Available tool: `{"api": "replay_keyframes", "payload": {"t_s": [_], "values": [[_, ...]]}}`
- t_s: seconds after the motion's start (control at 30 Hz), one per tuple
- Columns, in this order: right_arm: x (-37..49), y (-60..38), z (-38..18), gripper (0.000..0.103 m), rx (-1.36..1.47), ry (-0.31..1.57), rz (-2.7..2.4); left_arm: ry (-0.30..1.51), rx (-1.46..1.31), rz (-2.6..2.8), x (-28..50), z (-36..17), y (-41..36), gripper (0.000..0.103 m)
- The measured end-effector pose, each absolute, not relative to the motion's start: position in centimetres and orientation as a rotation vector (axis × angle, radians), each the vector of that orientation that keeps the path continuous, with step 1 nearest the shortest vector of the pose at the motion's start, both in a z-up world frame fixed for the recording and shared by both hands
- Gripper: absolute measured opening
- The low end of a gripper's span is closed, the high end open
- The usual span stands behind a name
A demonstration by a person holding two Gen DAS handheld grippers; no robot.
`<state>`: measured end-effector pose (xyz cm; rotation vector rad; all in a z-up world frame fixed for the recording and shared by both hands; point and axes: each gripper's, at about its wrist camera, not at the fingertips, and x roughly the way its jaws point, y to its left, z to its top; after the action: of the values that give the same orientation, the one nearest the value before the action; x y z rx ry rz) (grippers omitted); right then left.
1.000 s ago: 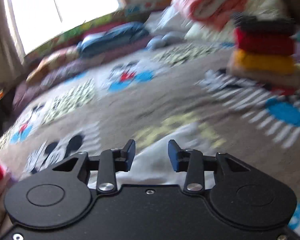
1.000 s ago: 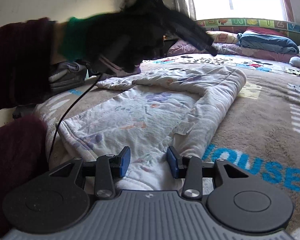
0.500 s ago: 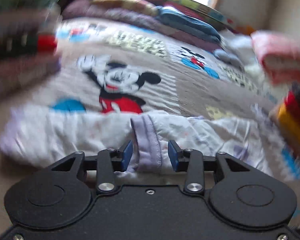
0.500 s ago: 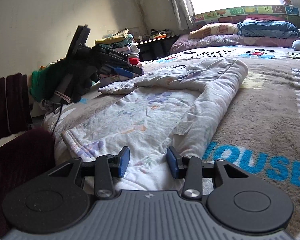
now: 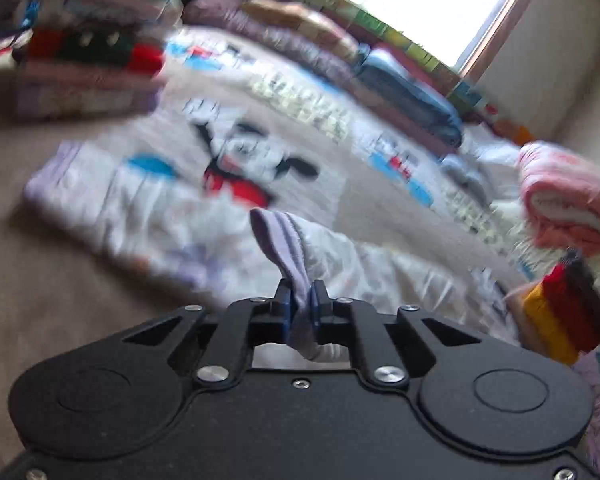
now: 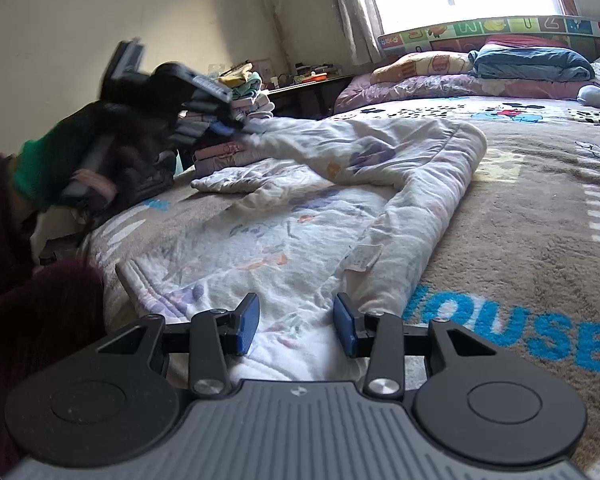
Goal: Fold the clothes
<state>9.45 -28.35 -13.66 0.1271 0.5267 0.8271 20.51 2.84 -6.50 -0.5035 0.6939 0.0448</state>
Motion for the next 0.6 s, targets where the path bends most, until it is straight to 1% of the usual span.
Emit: {"api": "replay_keyframes", "payload": {"t_s": [0.1,0.13,0.17,0.2,0.23,0.3,0.37,0.43,0.5,0.57,0.6], "values": [[9.4,-28.4,-13.5,0.042,0.130,0.519,0.827,0.750,-0.466,0.074,20.7,-9.1,2.8,0.007],[9.4,-28.4,-13.5,0.042,0.131,0.516,0.828,0.743,-0.416,0.086,20.7,-8.9,2.6,0.012],[9.4,-28.4,-13.5,0.042,0.132,0.514,0.828,0.732,-0.356,0.100,20.7,-8.5,2.3,0.027],[9.4,-28.4,-13.4,0.042,0.133,0.511,0.828,0.720,-0.296,0.115,20.6,-8.0,1.9,0.033],[9.4,-28.5,-13.4,0.042,0.134,0.509,0.828,0.707,-0.236,0.130,20.6,-7.6,1.6,0.042],[9.5,-28.6,-13.4,0.042,0.142,0.508,0.831,0.681,-0.115,0.158,20.5,-6.6,0.9,0.042],[9.6,-28.6,-13.4,0.042,0.142,0.511,0.833,0.604,0.033,0.175,20.2,-4.8,-0.7,0.041],[9.7,-28.4,-13.5,0.043,0.134,0.512,0.836,0.548,0.080,0.102,20.7,-3.1,-2.4,0.041],[9.6,-28.3,-13.6,0.044,0.127,0.514,0.839,0.526,0.099,-0.011,22.3,-2.0,-5.1,0.034],[9.6,-28.4,-13.6,0.044,0.133,0.516,0.840,0.507,0.115,-0.127,24.1,-1.1,-7.9,0.021],[9.6,-28.4,-13.7,0.044,0.136,0.517,0.840,0.506,0.117,-0.182,25.0,-0.9,-9.4,0.018]]}}
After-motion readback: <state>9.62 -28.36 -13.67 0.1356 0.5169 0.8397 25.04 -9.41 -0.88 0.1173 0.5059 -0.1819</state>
